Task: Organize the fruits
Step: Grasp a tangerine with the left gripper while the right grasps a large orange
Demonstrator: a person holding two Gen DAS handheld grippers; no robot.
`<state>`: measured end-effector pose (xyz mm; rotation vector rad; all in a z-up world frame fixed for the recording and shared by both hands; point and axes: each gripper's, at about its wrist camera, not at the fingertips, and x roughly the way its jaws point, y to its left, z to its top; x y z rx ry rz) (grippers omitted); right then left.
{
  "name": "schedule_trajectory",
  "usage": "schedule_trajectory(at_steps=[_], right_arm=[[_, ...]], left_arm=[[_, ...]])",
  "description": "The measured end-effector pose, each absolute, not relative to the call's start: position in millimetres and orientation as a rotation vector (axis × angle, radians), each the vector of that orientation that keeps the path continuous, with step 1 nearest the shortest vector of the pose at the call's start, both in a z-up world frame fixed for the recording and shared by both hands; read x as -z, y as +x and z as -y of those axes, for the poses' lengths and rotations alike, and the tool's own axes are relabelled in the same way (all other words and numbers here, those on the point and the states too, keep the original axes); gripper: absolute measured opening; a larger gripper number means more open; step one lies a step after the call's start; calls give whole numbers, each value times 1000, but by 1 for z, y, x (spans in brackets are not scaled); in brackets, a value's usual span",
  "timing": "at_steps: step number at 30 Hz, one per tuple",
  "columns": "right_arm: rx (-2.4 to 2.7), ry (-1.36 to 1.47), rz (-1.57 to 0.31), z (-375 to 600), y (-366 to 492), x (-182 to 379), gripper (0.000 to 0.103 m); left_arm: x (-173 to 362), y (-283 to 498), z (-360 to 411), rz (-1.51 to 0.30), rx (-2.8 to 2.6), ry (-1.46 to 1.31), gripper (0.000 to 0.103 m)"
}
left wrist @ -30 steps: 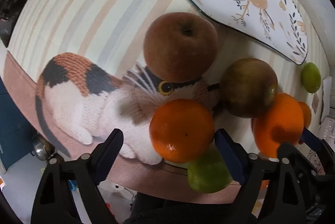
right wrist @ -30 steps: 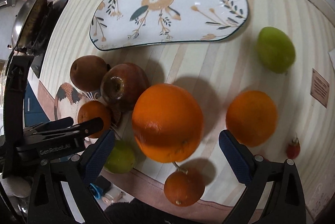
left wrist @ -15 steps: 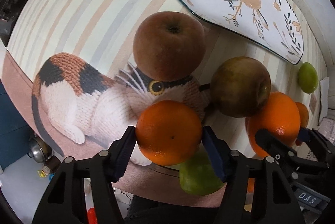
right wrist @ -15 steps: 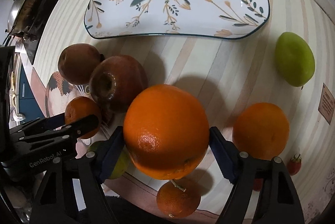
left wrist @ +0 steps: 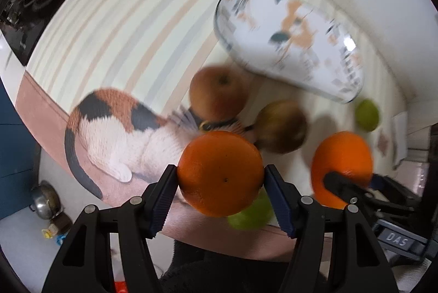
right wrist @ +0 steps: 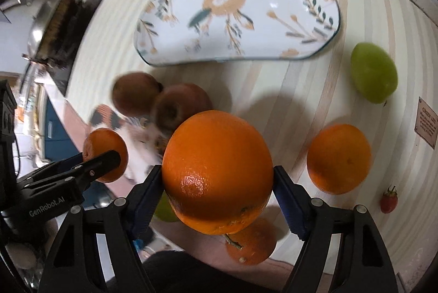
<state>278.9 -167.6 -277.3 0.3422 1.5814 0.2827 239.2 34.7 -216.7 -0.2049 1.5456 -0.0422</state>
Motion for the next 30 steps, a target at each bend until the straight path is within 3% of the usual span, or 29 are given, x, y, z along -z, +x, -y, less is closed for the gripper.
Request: schedule_trajectory(at_steps=[5,10,19,30], right_arm=[[-289,387,-1506,185,302,241,80],[-245,364,-1436,204,349,226,80],[-161,279,-1467,211,428,273,80],[-155,215,-1525,197,470,327,81]], left_arm=[[167,279,-28,-1462,124,-235,62],[165,355,-11,-1426,141,-199,62],[234,447,4,-1549,135,-205,62],[299,470,24,-1709,160,-237,62]])
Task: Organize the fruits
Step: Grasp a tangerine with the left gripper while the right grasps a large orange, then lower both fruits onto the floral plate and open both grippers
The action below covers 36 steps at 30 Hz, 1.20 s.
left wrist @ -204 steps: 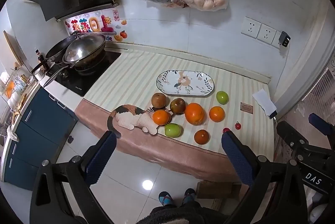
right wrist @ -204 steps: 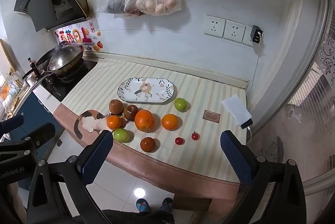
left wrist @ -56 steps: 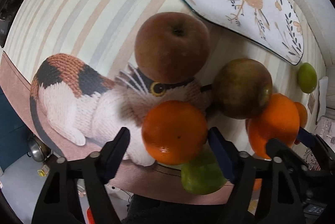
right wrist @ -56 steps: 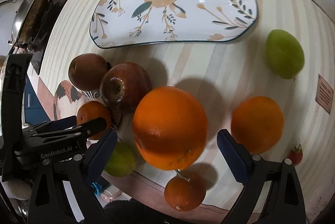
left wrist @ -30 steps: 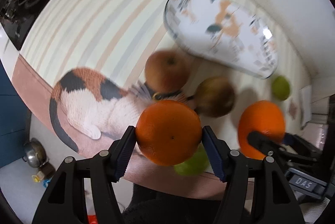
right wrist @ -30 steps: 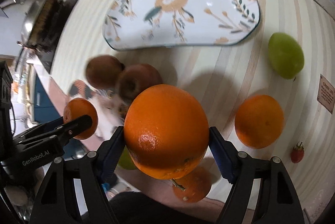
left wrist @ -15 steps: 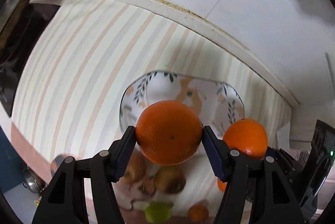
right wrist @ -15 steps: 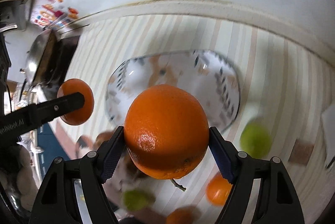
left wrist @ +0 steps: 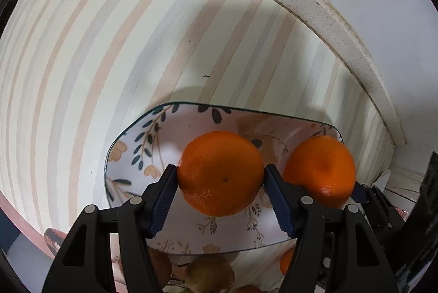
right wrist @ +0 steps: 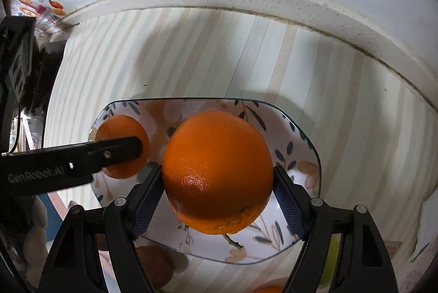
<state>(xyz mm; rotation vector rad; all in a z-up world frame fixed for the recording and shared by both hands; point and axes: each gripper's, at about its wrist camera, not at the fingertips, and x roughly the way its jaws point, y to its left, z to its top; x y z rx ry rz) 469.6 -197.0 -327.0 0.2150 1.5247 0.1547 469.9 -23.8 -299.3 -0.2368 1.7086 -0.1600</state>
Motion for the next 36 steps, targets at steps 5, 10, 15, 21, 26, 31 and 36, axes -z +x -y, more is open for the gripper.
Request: schedule_trajectory(at_steps=[5,10,15,21,26,31,36], right_arm=[[-159,198,-1546,191,478,330,82],[-154,245,-1559,195,482,331,82],[-149,259,-1549,197,487,324,93],[-136,245,-1546,196,481,308,93],[-114,224,-1528,198,463,288,93],[-80,182,-1493,198,435,267,93],[-73,173,-1464,196,403,249,93]], left_arm=[[302,473,27,-1729,147,-237,62],[304,474,25,-1744,144,-256,63],[293,477,18,-1708,123,-256,81],[275,472,12,-1674,115,-229,84],[256,449,6,-1611,78,-187,84],[231,418,1,-1522,30,-116,84],[206,389,1,-1443,30,-61,84]])
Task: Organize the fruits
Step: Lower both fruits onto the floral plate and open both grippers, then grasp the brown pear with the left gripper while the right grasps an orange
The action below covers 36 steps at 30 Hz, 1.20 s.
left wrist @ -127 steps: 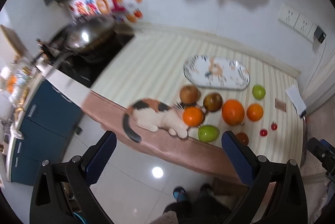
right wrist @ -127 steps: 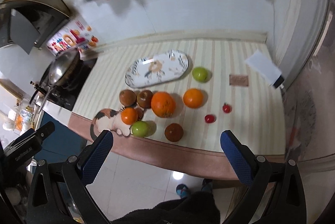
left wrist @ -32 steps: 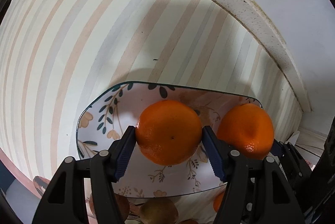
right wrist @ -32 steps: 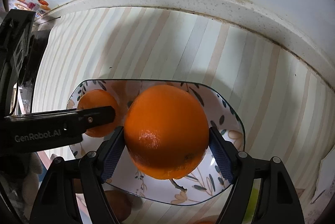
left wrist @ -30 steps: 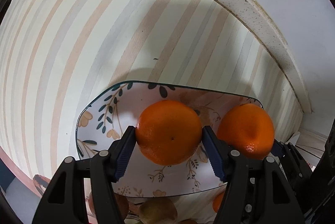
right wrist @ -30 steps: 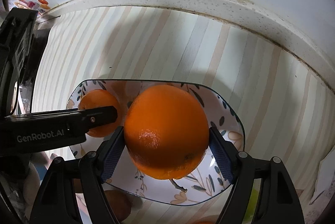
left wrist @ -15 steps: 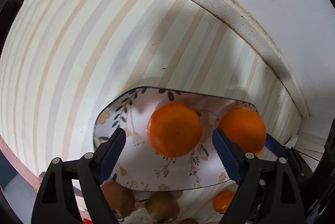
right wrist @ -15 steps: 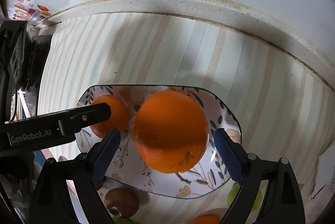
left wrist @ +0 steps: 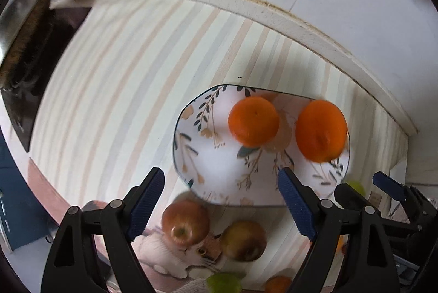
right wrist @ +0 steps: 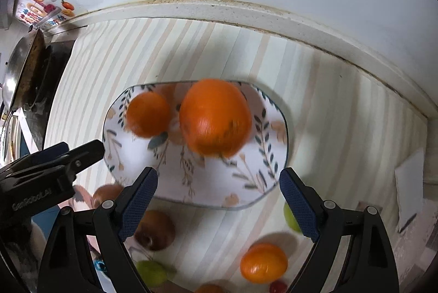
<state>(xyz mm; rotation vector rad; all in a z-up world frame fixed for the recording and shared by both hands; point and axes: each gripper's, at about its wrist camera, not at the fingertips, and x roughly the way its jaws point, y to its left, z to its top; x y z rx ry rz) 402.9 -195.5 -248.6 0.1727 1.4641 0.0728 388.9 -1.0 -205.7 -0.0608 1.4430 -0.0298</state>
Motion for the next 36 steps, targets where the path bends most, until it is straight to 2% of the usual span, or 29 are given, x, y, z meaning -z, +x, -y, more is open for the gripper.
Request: schedule_trajectory(at_steps=[11,23,27,36], right_arm=[[-28,176,-1340,177,342,187,93],[-8,275,-1223,157,274,123,93],[10,343,-1254,162,259,136,93],[177,502,-1393,227,247,226,93]], left_arm=[[149,332,1,-1315,78,-15,84],[102,287,-35,-1231,144,-57,84],[114,279,-48,-1253,121,-39,84],[189,300,-47,-1395,77,9,84]])
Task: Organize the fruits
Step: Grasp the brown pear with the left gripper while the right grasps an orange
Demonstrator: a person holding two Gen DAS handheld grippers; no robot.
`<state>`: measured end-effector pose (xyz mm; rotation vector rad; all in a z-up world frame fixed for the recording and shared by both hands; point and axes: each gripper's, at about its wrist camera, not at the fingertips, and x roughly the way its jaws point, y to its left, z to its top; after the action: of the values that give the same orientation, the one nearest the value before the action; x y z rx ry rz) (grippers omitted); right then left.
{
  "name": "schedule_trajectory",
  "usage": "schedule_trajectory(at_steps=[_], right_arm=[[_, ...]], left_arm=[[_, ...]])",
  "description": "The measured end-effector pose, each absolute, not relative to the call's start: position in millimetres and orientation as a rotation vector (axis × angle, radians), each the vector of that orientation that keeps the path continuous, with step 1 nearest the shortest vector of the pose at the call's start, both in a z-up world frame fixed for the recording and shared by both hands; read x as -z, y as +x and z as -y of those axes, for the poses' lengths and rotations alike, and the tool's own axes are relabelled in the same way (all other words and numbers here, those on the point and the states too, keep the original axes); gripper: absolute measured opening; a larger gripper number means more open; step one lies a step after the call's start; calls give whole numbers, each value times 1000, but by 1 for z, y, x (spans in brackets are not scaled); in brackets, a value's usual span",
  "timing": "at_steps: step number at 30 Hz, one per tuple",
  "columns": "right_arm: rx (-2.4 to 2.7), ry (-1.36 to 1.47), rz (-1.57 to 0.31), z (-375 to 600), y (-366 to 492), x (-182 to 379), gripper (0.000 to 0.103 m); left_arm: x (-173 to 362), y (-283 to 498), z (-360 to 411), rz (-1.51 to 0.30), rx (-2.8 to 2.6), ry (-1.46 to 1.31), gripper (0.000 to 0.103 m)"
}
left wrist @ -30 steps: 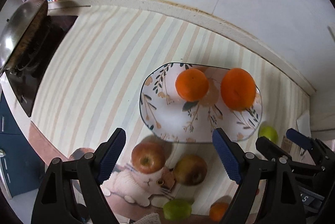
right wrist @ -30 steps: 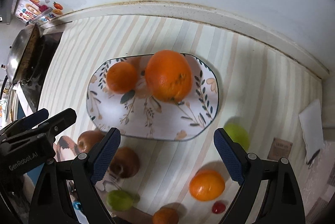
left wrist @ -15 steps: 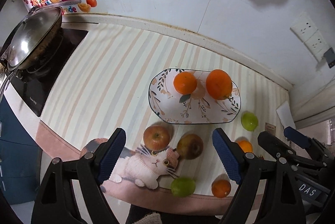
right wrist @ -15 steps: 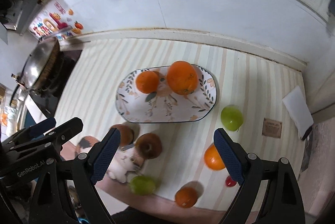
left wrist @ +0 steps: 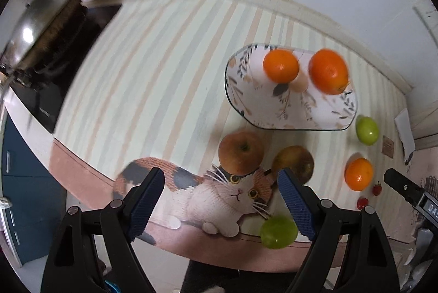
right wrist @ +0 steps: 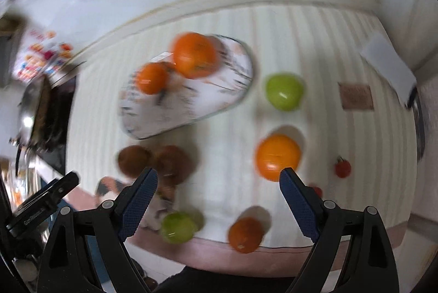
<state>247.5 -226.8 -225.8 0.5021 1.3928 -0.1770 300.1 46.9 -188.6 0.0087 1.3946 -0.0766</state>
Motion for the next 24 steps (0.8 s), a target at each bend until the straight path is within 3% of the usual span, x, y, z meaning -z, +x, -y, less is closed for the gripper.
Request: schedule_trajectory(at_steps=[9,24], right_arm=[[239,580,-1540,262,256,306,93],[237,561,-1625,261,270,341,88]], left_arm=[[254,333,-33,-1561,94,-41,84],[308,354,-5,-1672,110,54,84]])
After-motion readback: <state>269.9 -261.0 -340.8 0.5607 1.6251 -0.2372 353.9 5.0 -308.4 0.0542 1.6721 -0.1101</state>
